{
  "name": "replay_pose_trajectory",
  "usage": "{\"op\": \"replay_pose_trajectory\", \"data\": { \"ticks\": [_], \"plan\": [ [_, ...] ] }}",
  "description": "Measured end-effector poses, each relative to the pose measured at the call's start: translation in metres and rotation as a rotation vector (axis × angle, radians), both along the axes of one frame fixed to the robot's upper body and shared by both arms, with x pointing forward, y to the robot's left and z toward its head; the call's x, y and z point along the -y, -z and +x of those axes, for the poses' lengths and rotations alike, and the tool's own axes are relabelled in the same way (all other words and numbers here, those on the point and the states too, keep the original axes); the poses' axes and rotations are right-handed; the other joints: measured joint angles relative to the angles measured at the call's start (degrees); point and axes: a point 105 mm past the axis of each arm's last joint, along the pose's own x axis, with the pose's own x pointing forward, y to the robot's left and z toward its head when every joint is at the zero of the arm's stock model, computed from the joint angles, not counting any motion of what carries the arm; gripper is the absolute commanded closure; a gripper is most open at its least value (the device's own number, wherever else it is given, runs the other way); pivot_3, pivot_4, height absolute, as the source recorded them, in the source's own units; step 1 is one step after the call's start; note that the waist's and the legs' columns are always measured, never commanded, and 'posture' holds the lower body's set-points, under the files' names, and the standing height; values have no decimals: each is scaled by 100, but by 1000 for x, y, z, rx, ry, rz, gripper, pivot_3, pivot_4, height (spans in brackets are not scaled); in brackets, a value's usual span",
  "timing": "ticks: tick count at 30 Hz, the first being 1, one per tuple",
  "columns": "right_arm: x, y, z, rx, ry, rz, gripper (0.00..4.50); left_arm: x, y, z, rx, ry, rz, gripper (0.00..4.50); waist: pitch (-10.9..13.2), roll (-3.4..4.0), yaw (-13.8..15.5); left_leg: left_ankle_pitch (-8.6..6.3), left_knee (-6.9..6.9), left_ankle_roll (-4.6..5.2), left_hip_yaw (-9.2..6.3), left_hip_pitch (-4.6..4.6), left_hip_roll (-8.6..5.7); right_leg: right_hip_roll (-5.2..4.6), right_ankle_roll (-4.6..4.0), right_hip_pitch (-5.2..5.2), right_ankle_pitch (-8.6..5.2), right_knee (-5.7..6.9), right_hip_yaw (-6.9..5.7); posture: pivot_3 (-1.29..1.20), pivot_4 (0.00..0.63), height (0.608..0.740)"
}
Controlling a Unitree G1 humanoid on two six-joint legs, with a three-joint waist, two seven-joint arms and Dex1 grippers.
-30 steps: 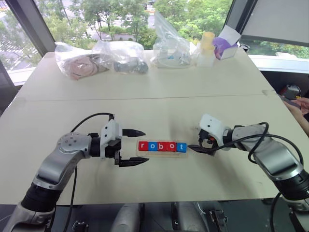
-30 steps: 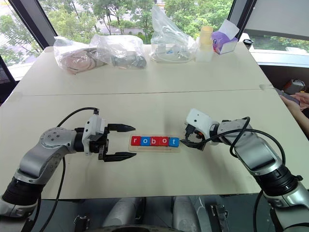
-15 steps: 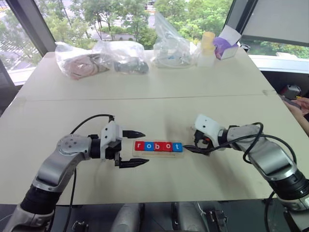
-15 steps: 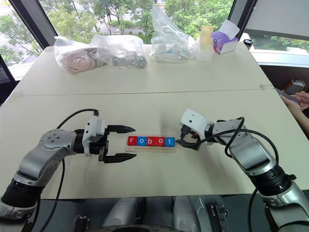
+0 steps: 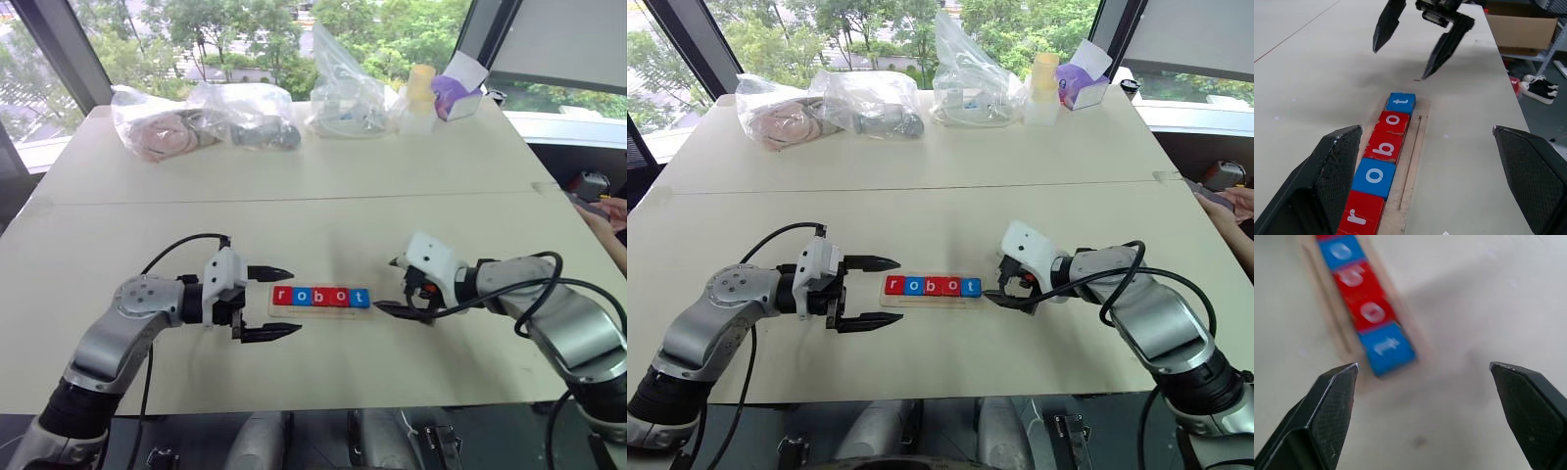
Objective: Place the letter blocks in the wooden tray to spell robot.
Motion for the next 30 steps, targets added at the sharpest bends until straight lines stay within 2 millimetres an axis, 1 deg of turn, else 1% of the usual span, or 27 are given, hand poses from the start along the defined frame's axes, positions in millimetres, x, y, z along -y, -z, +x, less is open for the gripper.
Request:
{"op": "replay_pose_trajectory", "data": {
  "ticks": [6,19,24,30],
  "plan": [
    [-8,4,-1,-5,0,19,54,0,0,0,1,0,0,0,0,0,-2,0,0,0,0,0,0,0,-1,0,0,0,0,0,150,740],
    [-10,27,15,-5,22,-2,54,0,0,1,0,-4,0,0,0,0,-10,0,0,0,0,0,-1,6,0,-1,0,1,0,0,150,740],
    [-14,22,23,34,23,9,54,0,0,1,-1,-8,0,0,0,0,-7,0,0,0,0,0,-1,7,0,-1,0,1,0,0,150,740],
    [-14,22,23,30,22,10,54,0,0,2,-1,-14,0,0,0,0,-5,0,0,0,0,0,-2,6,0,-1,0,1,0,0,150,740]
  ]
}}
